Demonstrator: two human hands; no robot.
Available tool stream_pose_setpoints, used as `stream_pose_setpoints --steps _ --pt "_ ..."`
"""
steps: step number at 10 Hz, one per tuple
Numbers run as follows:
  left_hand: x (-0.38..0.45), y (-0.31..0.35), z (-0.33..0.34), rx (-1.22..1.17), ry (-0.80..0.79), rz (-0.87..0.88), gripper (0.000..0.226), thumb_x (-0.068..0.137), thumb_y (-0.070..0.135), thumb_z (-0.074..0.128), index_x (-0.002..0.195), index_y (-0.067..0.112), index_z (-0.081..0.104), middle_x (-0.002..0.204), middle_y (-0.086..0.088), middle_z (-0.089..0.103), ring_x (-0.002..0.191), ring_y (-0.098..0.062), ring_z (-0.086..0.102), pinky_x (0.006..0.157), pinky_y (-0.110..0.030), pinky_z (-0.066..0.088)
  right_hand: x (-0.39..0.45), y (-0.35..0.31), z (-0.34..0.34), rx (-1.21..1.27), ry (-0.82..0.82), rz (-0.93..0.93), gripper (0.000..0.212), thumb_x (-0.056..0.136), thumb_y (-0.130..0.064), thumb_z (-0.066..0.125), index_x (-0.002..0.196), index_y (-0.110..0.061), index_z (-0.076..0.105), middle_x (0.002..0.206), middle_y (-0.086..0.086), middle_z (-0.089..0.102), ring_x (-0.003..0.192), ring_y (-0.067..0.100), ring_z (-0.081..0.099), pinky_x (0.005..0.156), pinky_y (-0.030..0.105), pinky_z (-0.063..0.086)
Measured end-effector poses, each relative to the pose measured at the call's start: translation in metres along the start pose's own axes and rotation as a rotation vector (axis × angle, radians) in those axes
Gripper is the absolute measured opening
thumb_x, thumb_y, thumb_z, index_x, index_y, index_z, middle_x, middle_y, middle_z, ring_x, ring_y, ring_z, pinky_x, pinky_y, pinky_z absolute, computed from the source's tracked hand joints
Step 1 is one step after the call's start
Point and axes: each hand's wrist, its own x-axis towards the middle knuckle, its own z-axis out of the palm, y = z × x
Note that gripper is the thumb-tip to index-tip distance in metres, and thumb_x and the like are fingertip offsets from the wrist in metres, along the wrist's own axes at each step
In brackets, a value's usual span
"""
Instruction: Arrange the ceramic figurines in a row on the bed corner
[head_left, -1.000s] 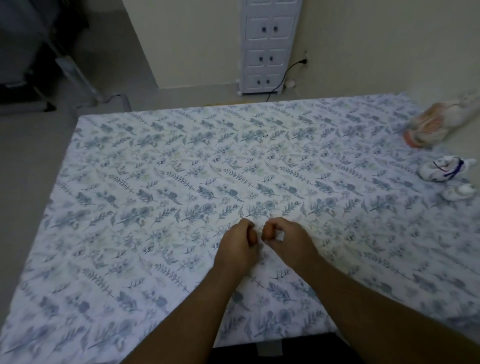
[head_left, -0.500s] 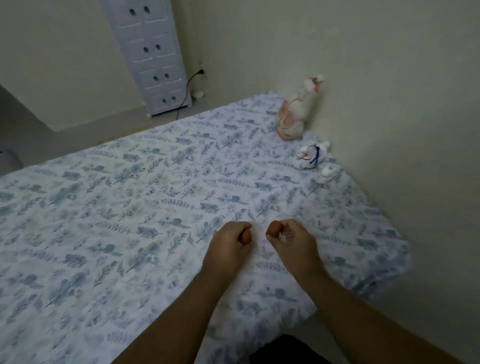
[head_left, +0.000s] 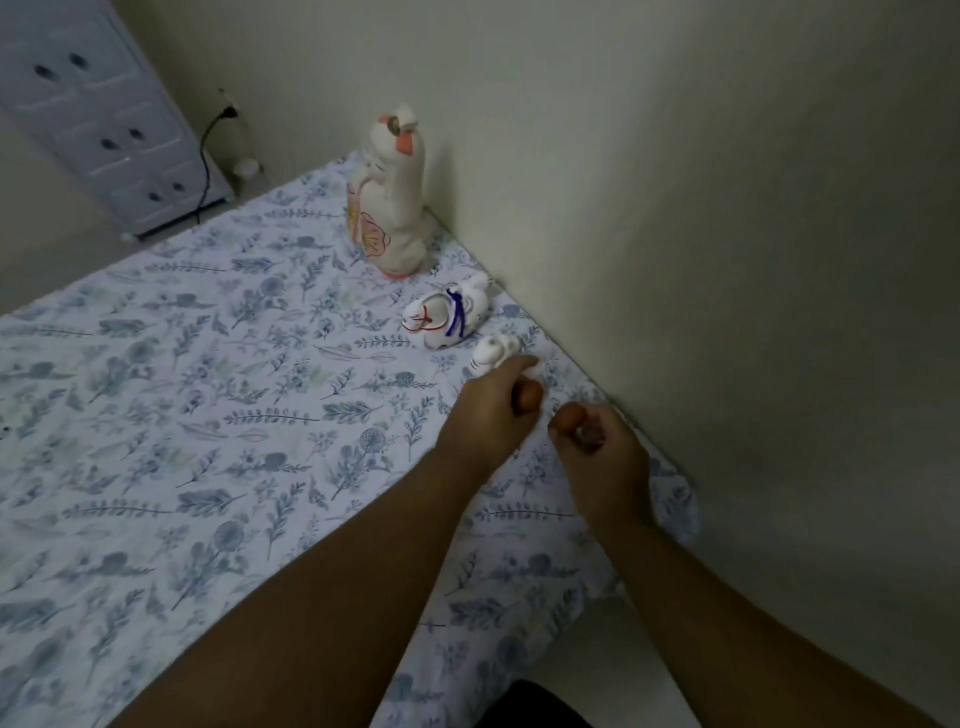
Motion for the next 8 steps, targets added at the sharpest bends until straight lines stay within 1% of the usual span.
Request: stream_pose_setpoints --steps 1,2,3,4,5,6,7,8 --pt "0.001 -0.004 0.006 -0.027 0.017 0.007 0.058 0.080 0.010 0.077 0.134 0.017 0.060 0.110 -0.004 0.072 0.098 -0.010 0.063 0.088 -0.021 0.047 0.000 0.006 0.002 0.027 -0.006 0.033 0.014 0.089 -0.039 0.071 0.089 -0.028 0.063 0.083 -0.007 0.065 0.078 0.012 0.059 0.066 0.025 0.048" --pt "-0.004 -0.009 0.010 -0.066 0.057 0.014 0.056 0.080 0.011 0.079 0.133 0.015 0.060 0.108 -0.003 0.072 0.097 -0.008 0.064 0.089 -0.020 0.051 -0.003 0.006 0.004 0.032 0.001 0.013 0.014 0.089 -0.036 0.072 0.093 -0.025 0.064 0.083 -0.008 0.064 0.079 0.014 0.060 0.067 0.029 0.051" --pt "-0.006 -0.010 0.011 -0.078 0.038 0.019 0.056 0.080 0.009 0.079 0.133 0.014 0.060 0.108 -0.005 0.073 0.099 -0.015 0.069 0.091 -0.026 0.055 -0.003 0.005 0.003 0.002 -0.002 -0.019 0.013 0.089 -0.032 0.073 0.094 -0.023 0.065 0.080 -0.010 0.062 0.076 0.011 0.059 0.064 0.020 0.047" --pt "-0.008 -0.010 0.012 -0.072 0.005 0.028 0.056 0.081 0.005 0.077 0.133 0.012 0.059 0.109 -0.006 0.073 0.099 -0.007 0.066 0.092 -0.014 0.050 -0.008 0.006 0.001 -0.028 0.000 -0.074 0.011 0.088 -0.027 0.074 0.094 -0.022 0.065 0.079 -0.010 0.060 0.073 -0.005 0.057 0.060 0.002 0.038" --pt "-0.011 -0.011 0.012 -0.067 0.002 0.039 0.057 0.080 0.002 0.077 0.133 0.011 0.059 0.109 -0.006 0.073 0.095 0.005 0.059 0.089 -0.003 0.045 -0.014 0.008 -0.001 -0.035 0.017 -0.110 0.011 0.088 -0.023 0.075 0.092 -0.021 0.065 0.078 -0.010 0.061 0.076 -0.015 0.056 0.060 -0.001 0.038" --pt "-0.010 -0.010 0.011 -0.067 -0.018 0.046 0.061 0.080 0.002 0.076 0.137 0.014 0.056 0.107 0.000 0.071 0.096 0.007 0.056 0.089 -0.005 0.044 -0.014 0.009 0.002 -0.035 -0.003 -0.117 0.014 0.086 -0.019 0.077 0.092 -0.021 0.064 0.082 -0.006 0.063 0.077 -0.011 0.058 0.063 0.002 0.039" --pt "-0.012 -0.007 0.007 -0.067 -0.018 0.039 0.064 0.082 0.006 0.076 0.140 0.015 0.052 0.117 -0.001 0.070 0.102 0.002 0.057 0.089 -0.004 0.039 -0.015 0.006 0.002 -0.016 -0.008 -0.088 0.027 0.080 -0.019 0.080 0.101 -0.021 0.064 0.094 -0.002 0.064 0.087 0.002 0.060 0.074 0.016 0.047" --pt "-0.032 -0.009 -0.004 -0.066 0.038 0.002 0.059 0.088 0.022 0.074 0.143 0.017 0.050 0.139 -0.002 0.060 0.124 -0.008 0.051 0.099 -0.006 0.030 -0.029 -0.002 -0.002 -0.109 0.109 -0.094 0.064 0.073 -0.028 0.086 0.130 -0.021 0.056 0.128 0.006 0.058 0.121 0.024 0.051 0.098 0.034 0.043"
